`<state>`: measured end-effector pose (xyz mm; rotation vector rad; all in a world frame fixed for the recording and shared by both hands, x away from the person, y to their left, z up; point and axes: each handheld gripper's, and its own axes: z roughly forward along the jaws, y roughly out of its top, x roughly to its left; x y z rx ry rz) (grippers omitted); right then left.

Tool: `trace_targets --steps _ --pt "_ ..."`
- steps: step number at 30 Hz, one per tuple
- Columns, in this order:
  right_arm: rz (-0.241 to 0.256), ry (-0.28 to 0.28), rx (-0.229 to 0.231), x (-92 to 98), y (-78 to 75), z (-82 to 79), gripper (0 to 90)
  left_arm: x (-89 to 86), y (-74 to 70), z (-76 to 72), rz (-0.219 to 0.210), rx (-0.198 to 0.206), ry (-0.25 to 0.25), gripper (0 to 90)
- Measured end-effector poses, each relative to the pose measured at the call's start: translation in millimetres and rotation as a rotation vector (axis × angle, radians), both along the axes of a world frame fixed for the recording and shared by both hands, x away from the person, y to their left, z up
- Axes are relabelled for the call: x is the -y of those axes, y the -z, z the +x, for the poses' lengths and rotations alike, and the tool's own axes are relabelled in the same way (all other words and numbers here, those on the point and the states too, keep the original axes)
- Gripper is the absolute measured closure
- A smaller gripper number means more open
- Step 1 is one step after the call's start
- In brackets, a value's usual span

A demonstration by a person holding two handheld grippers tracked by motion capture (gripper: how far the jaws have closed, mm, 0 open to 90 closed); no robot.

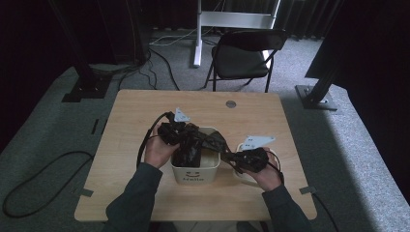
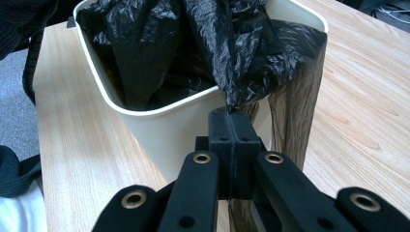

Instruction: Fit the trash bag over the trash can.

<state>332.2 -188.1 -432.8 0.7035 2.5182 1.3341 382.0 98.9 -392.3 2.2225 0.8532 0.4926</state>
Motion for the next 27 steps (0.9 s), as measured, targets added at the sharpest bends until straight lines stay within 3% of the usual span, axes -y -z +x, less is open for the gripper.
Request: trace_targets --steps 10,27 --pt "-0.003 -0.023 0.007 -3.6 -4.6 -6.0 90.0 -24.2 -2.3 -27.7 -0.083 0.033 -0.015 89.5" --pt "-0.029 -0.083 0.016 -12.7 -9.8 -21.9 90.0 -54.8 7.9 -67.4 -0.206 0.034 -0.052 89.2"
